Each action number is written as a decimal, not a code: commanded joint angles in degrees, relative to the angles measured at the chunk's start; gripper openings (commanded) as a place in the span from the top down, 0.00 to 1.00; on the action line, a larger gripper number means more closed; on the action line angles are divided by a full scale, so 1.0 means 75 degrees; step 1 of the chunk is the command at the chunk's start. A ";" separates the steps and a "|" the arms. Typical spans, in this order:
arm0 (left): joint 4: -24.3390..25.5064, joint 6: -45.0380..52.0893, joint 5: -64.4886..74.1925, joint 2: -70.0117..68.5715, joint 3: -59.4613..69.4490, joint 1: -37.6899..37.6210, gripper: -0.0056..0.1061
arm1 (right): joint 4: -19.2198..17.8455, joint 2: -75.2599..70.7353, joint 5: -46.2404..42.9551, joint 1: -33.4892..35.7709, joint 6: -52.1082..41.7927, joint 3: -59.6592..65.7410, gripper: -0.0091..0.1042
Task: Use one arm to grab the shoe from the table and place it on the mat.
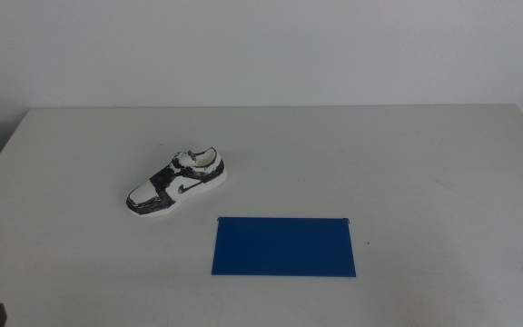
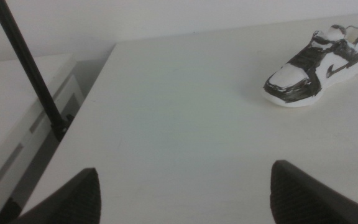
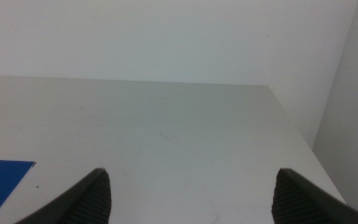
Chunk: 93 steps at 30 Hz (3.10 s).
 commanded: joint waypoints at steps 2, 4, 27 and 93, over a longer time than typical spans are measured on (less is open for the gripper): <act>-0.0355 -0.0147 -0.0647 0.0078 -0.0011 0.0013 0.11 | -0.0065 -0.0160 -0.0603 -0.0035 -0.0097 -0.0073 0.33; -0.0680 -0.0247 -0.0633 0.0405 -0.0125 0.0003 0.11 | -0.0065 -0.0160 -0.0603 -0.0035 -0.0097 -0.0073 0.33; -0.1010 0.0976 0.1124 0.6215 -0.5562 0.0003 0.11 | -0.0065 -0.0160 -0.0603 -0.0035 -0.0097 -0.0073 0.33; -0.1407 0.3501 0.7773 1.5956 -1.5650 -0.2436 0.11 | -0.0065 -0.0160 -0.0603 -0.0035 -0.0097 -0.0073 0.33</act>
